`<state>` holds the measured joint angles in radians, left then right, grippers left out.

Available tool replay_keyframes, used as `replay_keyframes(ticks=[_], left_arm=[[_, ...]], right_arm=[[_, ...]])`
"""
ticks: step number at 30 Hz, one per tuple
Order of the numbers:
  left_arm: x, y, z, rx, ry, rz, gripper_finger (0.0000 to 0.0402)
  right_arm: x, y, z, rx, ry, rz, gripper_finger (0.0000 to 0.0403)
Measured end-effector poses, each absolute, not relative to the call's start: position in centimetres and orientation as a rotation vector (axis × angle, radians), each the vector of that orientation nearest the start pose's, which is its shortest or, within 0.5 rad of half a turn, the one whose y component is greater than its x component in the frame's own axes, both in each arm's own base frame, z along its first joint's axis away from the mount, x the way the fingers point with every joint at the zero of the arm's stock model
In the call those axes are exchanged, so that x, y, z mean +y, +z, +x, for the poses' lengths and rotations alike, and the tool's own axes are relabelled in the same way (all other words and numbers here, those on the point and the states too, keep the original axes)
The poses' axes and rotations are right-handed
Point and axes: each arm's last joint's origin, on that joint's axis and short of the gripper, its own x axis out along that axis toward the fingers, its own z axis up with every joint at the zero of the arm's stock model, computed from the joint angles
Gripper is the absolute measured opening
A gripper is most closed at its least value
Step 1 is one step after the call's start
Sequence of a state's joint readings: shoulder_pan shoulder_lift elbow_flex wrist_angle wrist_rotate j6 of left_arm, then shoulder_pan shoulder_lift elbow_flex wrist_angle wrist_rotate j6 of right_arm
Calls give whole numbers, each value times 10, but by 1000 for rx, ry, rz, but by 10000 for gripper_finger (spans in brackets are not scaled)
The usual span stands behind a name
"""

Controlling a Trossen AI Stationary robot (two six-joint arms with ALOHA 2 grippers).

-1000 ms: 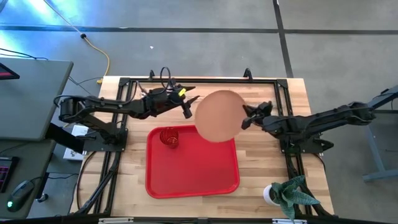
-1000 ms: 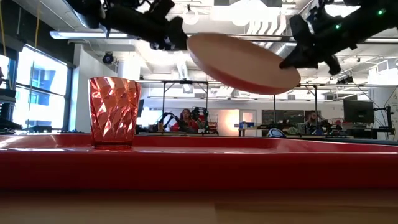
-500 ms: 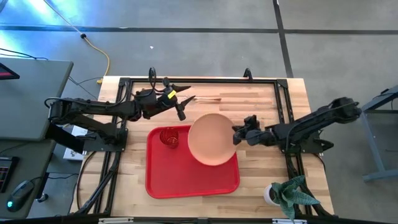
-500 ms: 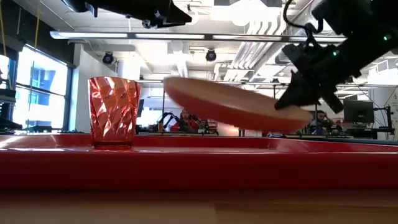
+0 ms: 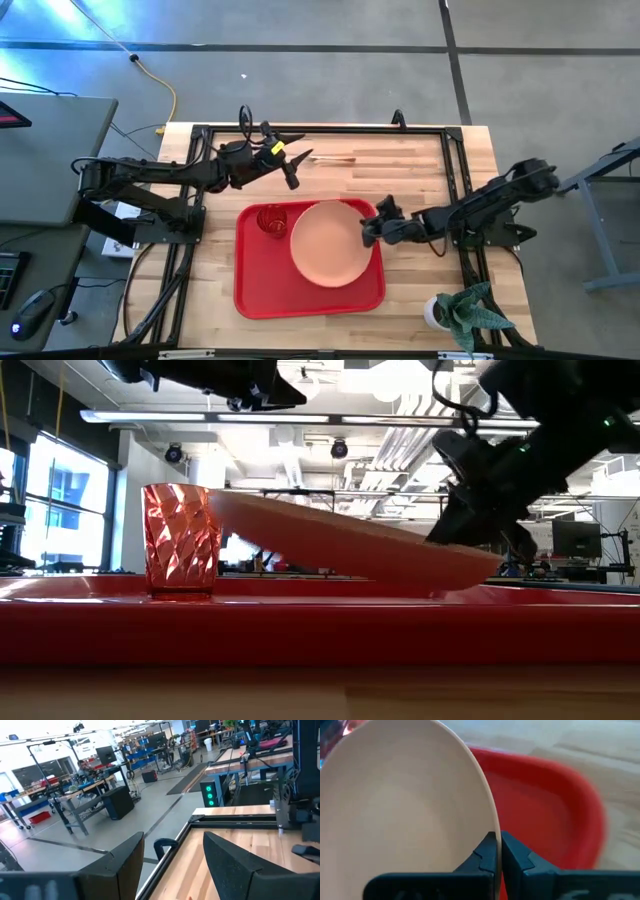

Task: Pick and place plate/cup/fork/spoon on tray
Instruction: Put the orange plate on the red tray to the bottom right of the brown cup

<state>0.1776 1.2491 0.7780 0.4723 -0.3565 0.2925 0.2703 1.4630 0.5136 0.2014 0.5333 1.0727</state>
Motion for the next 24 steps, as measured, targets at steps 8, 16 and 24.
replay_keyframes(ticks=[8,16,24], left_arm=[[59,296,271,75,530,283,195],[59,296,271,83,529,284,195],[59,295,271,86,528,283,195]], right_arm=[[60,145,269,556,-571,691,0],[63,140,275,625,-586,704,0],[63,139,275,623,-603,743,0]])
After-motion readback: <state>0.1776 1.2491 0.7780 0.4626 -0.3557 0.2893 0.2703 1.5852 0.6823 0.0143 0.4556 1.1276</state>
